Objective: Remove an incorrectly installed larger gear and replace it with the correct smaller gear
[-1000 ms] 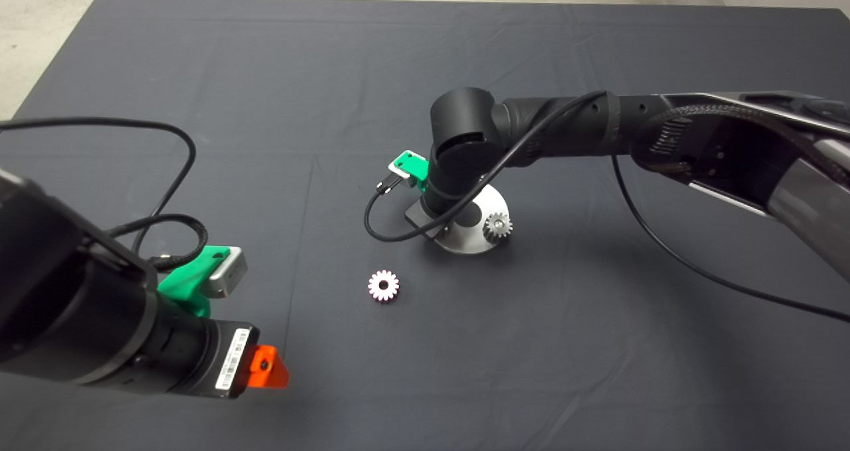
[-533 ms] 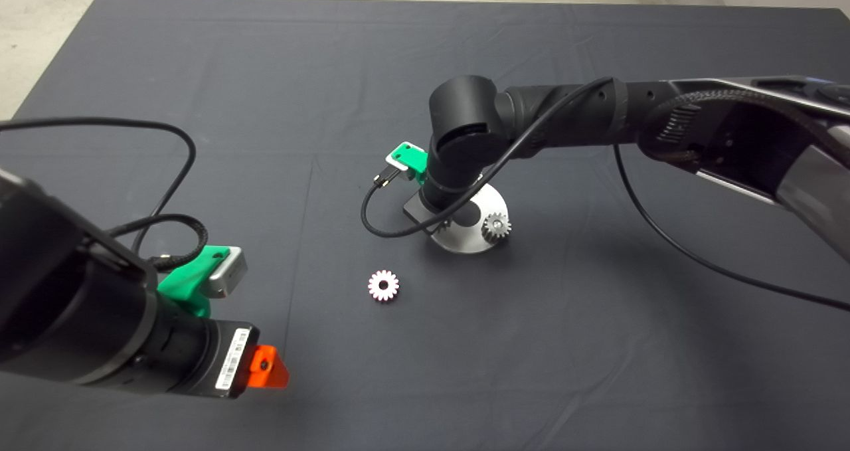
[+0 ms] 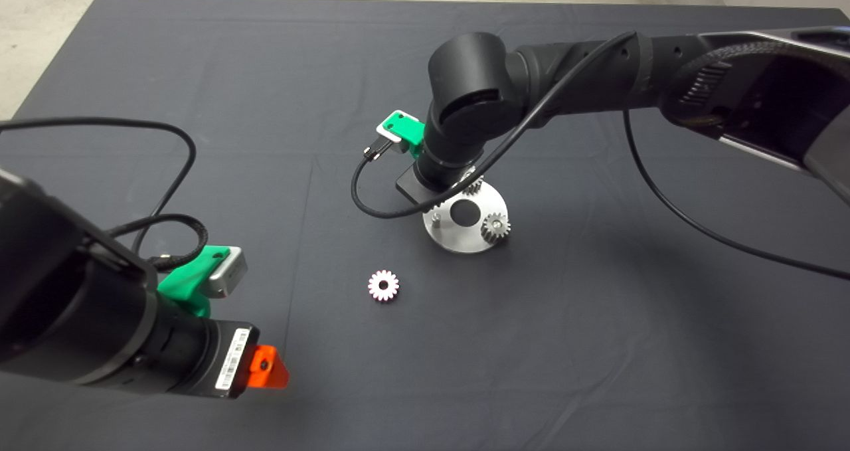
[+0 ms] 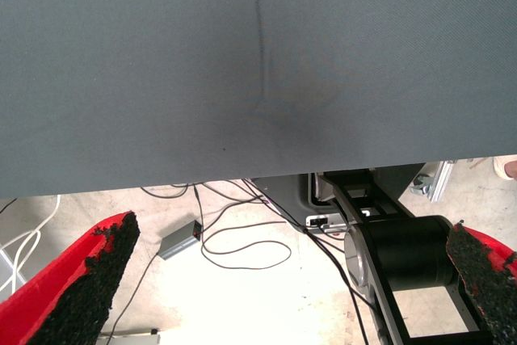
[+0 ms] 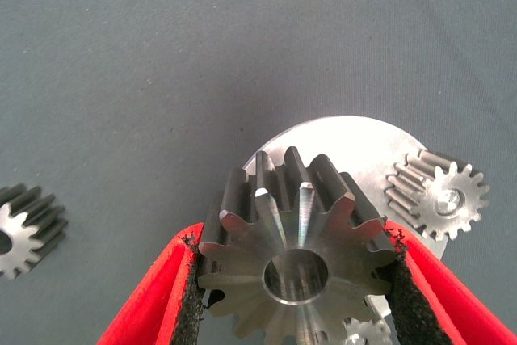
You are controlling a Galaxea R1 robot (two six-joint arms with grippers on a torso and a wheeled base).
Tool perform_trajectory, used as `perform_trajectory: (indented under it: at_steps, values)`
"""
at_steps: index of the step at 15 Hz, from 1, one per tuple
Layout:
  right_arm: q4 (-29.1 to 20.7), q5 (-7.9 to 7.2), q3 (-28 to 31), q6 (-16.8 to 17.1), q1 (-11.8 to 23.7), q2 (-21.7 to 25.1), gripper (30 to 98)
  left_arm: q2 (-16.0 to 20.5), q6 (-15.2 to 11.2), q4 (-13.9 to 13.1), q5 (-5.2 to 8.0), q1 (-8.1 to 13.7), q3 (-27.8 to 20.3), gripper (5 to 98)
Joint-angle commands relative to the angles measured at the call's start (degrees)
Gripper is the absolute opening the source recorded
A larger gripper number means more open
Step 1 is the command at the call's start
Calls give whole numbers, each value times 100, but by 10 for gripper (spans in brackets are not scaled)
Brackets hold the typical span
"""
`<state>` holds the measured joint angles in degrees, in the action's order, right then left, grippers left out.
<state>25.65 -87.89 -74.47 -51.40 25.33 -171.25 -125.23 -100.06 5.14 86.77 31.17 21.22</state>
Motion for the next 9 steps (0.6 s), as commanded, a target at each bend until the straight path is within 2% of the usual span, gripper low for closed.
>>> perform_trajectory:
  at_steps: [1, 3, 9]
  values:
    - [-464, -509, 163, -151, 464, 139, 498, 19, -22, -128, 15, 82, -102, 981]
    - [-675, -509, 305, -160, 526, 413, 499, 19, -22, -128, 15, 83, -101, 981]
    - [-839, -518, 1529, -432, 535, 1426, 499, 11, -22, -128, 6, 85, -100, 981]
